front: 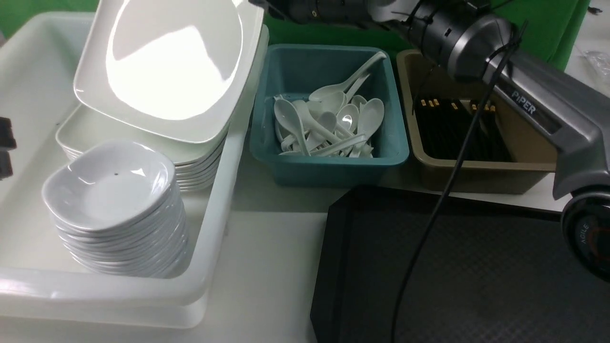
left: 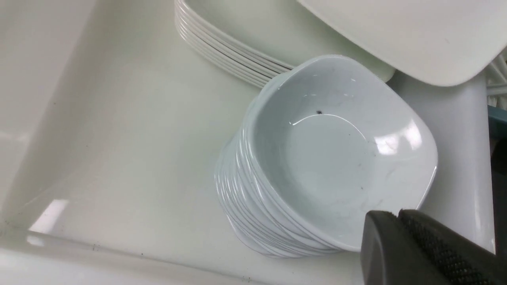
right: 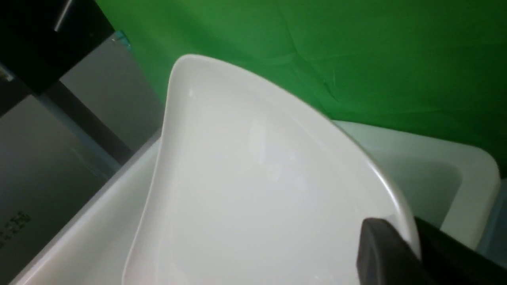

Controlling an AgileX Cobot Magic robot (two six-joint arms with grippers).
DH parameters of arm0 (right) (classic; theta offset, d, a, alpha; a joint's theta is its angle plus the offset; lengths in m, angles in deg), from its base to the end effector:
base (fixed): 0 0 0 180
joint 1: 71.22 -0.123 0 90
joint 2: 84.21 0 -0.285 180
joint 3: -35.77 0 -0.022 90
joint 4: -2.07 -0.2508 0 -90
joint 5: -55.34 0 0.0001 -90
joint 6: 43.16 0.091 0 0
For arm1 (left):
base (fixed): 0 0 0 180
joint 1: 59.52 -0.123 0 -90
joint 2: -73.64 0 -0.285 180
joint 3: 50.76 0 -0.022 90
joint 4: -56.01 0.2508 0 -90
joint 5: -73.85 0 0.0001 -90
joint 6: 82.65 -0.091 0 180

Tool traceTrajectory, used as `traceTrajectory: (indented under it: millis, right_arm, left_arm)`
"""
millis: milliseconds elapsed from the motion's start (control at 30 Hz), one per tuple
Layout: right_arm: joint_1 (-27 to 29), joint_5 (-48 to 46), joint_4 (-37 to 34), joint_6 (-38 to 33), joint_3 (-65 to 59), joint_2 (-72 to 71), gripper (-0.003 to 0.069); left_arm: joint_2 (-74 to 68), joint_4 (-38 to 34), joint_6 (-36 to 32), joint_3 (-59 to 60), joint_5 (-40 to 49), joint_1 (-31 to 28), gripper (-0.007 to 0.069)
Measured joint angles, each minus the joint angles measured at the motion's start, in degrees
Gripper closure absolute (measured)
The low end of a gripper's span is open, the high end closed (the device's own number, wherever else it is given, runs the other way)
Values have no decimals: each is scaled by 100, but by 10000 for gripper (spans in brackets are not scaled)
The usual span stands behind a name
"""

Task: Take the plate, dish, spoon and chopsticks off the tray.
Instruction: Use the right arm to put the plate into the large storage box on the left

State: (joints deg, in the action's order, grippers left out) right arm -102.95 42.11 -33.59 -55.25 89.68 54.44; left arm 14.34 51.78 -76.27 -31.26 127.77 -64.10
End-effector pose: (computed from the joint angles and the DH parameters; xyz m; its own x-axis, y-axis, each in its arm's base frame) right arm 0.4626 0.3004 0.3474 -0.3221 0.2532 -0.9122 -0.5525 0.7322 0.3983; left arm 0.1629 0.0076 0.3767 -0.6617 -0.2075 -0.7205 -0.1397 0.9782 -0.1534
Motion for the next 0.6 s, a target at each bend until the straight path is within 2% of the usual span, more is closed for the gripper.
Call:
traceTrajectory:
  millis: [333, 500, 600]
  right_arm:
    - [-50, 42, 105, -217, 17, -108, 607]
    - [-313, 188, 170, -479, 183, -252, 607]
    - [-566, 606, 232, -642, 228, -239, 607]
  left_arm:
    - [0, 12, 26, 0, 7, 0, 613]
    - [0, 6, 26, 0, -16, 0, 613]
    - [0, 6, 26, 0, -42, 0, 613]
